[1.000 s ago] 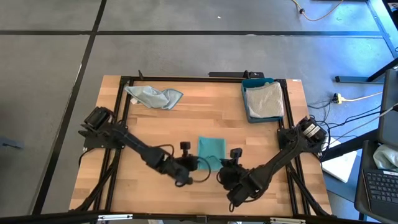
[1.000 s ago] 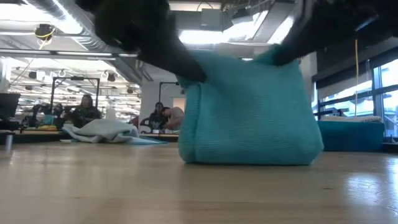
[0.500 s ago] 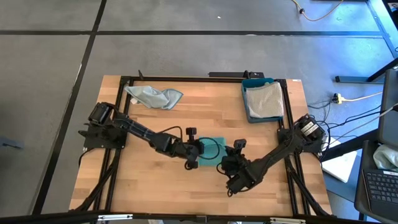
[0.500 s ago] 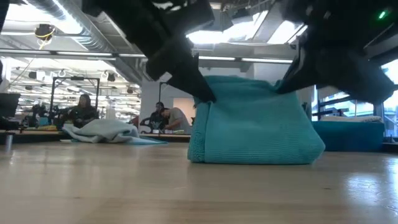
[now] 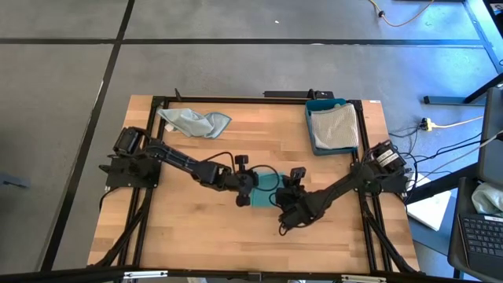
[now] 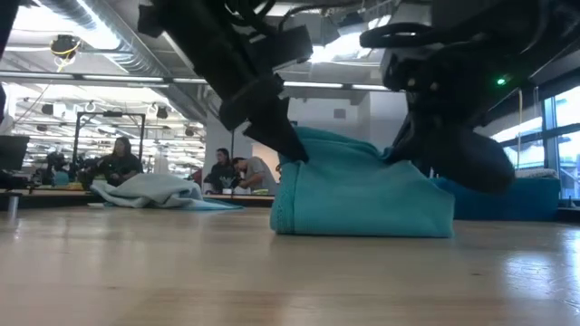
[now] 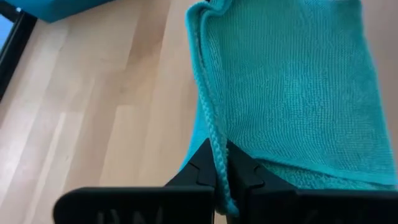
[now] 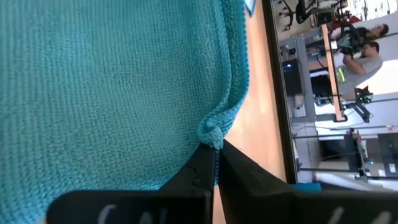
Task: Fold microfiber towels
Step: Fold the blue microfiber cloth, then put the blue microfiber cloth into the blue bin
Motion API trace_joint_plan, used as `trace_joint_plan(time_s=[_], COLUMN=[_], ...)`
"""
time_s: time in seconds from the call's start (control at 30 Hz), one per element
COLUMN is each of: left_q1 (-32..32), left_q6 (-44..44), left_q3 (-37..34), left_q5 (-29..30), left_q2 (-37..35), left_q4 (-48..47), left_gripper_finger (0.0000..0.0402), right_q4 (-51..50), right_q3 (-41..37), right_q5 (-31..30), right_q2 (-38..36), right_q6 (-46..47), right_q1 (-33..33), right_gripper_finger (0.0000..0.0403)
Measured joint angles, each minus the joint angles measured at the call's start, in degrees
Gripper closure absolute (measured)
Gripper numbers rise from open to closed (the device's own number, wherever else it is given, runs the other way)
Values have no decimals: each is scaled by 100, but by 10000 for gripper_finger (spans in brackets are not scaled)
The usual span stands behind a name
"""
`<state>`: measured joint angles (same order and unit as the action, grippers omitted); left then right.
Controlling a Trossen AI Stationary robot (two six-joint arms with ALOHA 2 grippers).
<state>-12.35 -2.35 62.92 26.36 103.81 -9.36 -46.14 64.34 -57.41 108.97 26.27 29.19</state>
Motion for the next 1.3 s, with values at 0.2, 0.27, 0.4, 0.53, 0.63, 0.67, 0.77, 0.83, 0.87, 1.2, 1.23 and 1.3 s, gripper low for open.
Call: trace_joint_plan(time_s=[0.2, 0.27, 0.4, 0.53, 0.63, 0.67, 0.77, 0.83, 0.87, 1.2, 1.23, 1.3], left_q1=[223, 273, 360, 394, 434, 450, 462, 458, 452, 278, 251, 185], left_q6=[-2, -24, -92, -98, -190, -226, -261, -262, -262, -203, -201, -203], left_q3=[0, 0, 0, -11, -16, -17, -17, -17, -17, -15, -15, -15], left_q5=[-214, -280, -384, -437, -394, -302, -40, 29, 46, 118, 119, 119], left_q2=[2, 2, 49, 217, 377, 402, 457, 455, 453, 420, 420, 418], left_q4=[-57, -57, -70, -173, -171, -170, -166, -153, -143, -136, -136, -134], left_gripper_finger=[401, 401, 400, 375, 343, 332, 306, 296, 293, 293, 293, 293], right_q4=[265, 410, 639, 601, 634, 654, 696, 696, 702, 374, 275, 41], right_q3=[-139, -228, -383, -467, -475, -475, -472, -472, -472, -468, -466, -464], right_q5=[-9, 9, 29, 191, 291, 362, 379, 447, 473, -419, -571, -755], right_q2=[0, 0, 0, 0, 2, 2, 2, 2, 2, 2, 2, -16], right_q6=[-286, -361, -433, -434, -413, -412, -393, -399, -399, -299, -255, -201], right_q1=[-213, -284, -418, -518, -551, -558, -566, -568, -568, -427, -380, -276], right_gripper_finger=[389, 389, 389, 389, 389, 388, 377, 361, 351, 250, 243, 233])
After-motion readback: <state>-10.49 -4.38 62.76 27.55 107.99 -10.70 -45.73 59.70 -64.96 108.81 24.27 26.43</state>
